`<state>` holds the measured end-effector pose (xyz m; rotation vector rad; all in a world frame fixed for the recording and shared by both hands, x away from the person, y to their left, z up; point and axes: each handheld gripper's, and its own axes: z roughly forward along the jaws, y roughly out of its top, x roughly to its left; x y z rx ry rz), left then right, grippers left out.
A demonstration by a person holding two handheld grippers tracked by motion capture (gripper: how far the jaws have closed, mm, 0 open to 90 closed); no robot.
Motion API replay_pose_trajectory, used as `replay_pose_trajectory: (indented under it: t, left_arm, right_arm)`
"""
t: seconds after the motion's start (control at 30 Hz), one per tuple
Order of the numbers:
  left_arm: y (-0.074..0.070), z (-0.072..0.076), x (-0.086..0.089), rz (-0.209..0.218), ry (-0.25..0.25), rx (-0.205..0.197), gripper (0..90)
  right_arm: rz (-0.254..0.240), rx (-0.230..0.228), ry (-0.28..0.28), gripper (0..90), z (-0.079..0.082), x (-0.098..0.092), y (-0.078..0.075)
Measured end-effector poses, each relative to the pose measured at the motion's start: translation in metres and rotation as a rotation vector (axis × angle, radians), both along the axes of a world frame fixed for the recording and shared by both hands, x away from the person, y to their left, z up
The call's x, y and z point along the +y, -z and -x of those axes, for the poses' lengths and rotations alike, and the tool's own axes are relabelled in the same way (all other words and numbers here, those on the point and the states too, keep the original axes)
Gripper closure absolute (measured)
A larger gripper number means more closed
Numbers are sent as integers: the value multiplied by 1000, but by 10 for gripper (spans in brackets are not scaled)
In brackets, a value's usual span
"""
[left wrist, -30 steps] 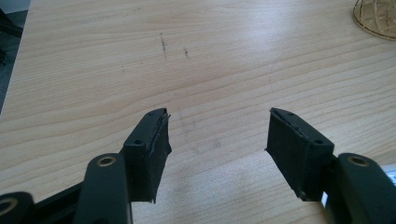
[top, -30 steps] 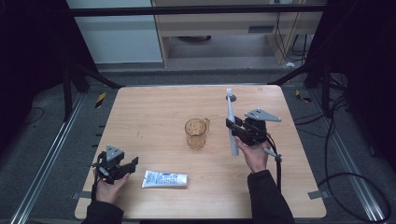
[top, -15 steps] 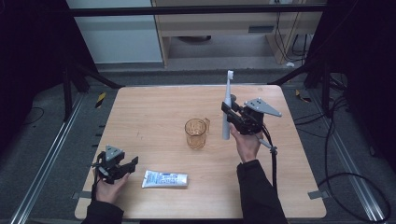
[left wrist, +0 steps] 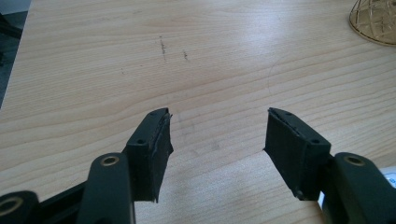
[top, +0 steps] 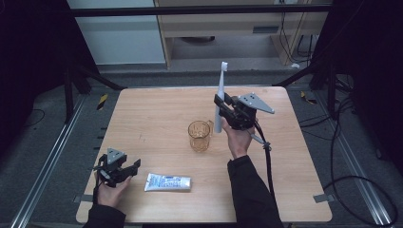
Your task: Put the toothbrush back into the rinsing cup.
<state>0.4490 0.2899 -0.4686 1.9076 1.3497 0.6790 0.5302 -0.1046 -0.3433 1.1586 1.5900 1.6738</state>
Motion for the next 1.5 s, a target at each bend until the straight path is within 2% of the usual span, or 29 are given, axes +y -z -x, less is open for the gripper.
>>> replay_pose_trajectory:
  t: [0.17, 0.63, 1.0, 1.5]
  left_arm:
    - [0, 0, 0, 1, -2, -2, 396]
    - [-1, 0, 0, 5, -1, -5, 397]
    - [-1, 1, 0, 6, -1, -6, 397]
    - [-1, 0, 0, 7, 2, -1, 409]
  right_arm:
    - [-3, -17, 16, 673, -6, 10, 3]
    - [4, -30, 12, 672, -15, 30, 13]
    - [21, -12, 0, 672, -22, 45, 29]
    - [51, 54, 0, 672, -27, 54, 57]
